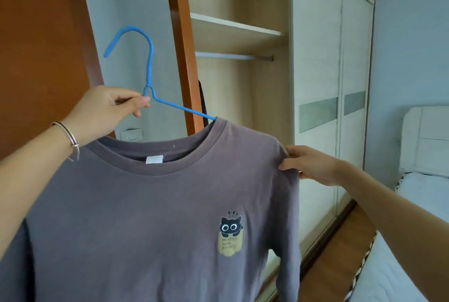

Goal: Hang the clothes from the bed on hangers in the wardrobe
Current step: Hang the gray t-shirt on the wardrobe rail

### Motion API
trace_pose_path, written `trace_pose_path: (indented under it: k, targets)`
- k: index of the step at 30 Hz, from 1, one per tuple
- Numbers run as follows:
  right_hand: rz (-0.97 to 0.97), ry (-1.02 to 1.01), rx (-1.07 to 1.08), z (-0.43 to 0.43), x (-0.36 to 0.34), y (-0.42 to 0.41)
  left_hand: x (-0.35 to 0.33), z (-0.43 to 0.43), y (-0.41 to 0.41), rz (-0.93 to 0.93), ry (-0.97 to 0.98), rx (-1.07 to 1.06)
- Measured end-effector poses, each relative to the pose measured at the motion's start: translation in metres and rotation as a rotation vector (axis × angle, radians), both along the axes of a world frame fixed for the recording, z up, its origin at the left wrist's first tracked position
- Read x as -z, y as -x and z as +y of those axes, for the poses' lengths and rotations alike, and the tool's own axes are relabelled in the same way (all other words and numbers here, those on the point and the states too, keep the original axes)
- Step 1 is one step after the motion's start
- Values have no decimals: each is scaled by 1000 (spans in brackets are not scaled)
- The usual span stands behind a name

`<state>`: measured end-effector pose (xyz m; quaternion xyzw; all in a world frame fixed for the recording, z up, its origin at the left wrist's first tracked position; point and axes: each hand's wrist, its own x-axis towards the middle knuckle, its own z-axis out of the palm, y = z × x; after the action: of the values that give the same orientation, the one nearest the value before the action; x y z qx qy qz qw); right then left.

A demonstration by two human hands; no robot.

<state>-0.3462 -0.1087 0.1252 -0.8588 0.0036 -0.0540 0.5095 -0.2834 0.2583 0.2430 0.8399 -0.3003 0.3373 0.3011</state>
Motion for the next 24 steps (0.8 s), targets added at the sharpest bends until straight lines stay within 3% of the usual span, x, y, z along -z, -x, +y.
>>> trace_pose_path:
  k: [5, 14, 19, 24]
  targets:
    - [92, -45, -44, 21, 24, -2, 17, 10, -42, 113, 13, 64]
    - [155, 272, 266, -13, 63, -9, 36, -24, -102, 137, 42, 126]
    - [93, -12, 323, -44, 75, -12, 34, -51, -127, 136, 25, 141]
    - [19, -34, 410, -76, 76, -10, 28, -95, -141, 107, -10, 208]
